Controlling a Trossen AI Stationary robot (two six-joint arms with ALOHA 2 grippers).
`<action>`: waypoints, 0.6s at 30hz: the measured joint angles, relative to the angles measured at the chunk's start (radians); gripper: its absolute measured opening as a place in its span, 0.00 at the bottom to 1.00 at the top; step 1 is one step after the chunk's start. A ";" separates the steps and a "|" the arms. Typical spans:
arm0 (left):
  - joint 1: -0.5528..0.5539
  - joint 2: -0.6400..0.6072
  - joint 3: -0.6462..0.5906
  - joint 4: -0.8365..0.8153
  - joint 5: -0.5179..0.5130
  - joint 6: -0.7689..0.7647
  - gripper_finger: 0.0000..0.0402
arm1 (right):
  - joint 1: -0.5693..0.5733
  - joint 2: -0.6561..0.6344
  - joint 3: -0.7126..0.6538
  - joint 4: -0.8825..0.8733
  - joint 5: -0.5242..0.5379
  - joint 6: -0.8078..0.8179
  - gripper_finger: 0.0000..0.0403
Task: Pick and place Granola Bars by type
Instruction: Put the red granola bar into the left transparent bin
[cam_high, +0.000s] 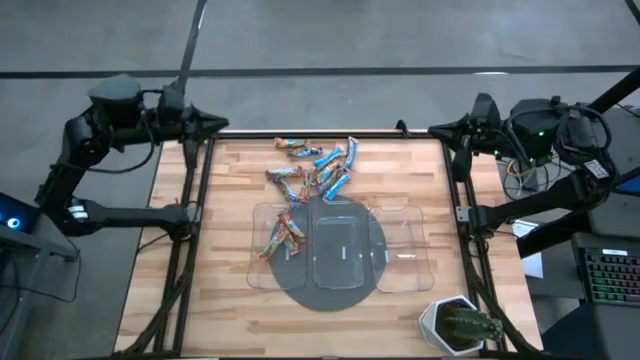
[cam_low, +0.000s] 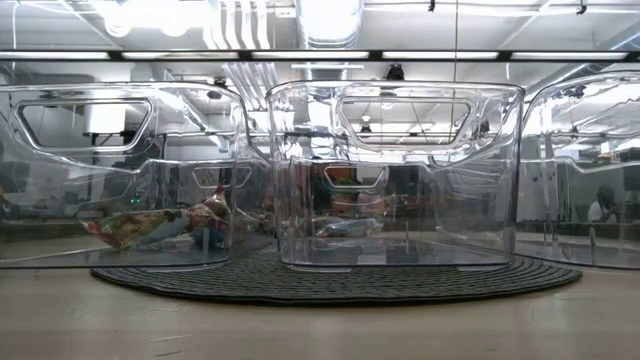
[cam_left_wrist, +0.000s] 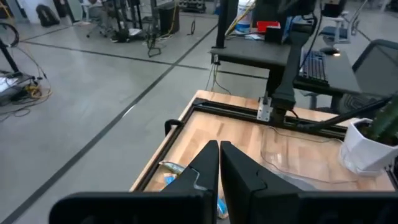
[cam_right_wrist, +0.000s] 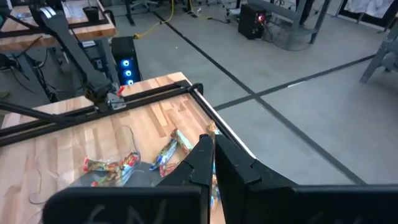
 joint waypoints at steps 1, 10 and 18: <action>0.003 0.019 0.028 -0.010 -0.005 0.007 0.00 | 0.000 -0.005 -0.007 0.000 0.000 0.002 0.02; 0.036 0.229 0.357 -0.252 -0.040 0.106 0.00 | 0.000 -0.023 -0.032 0.002 0.000 -0.001 0.02; 0.087 0.403 0.569 -0.463 -0.054 0.090 0.00 | 0.000 -0.022 -0.040 0.001 -0.001 -0.005 0.02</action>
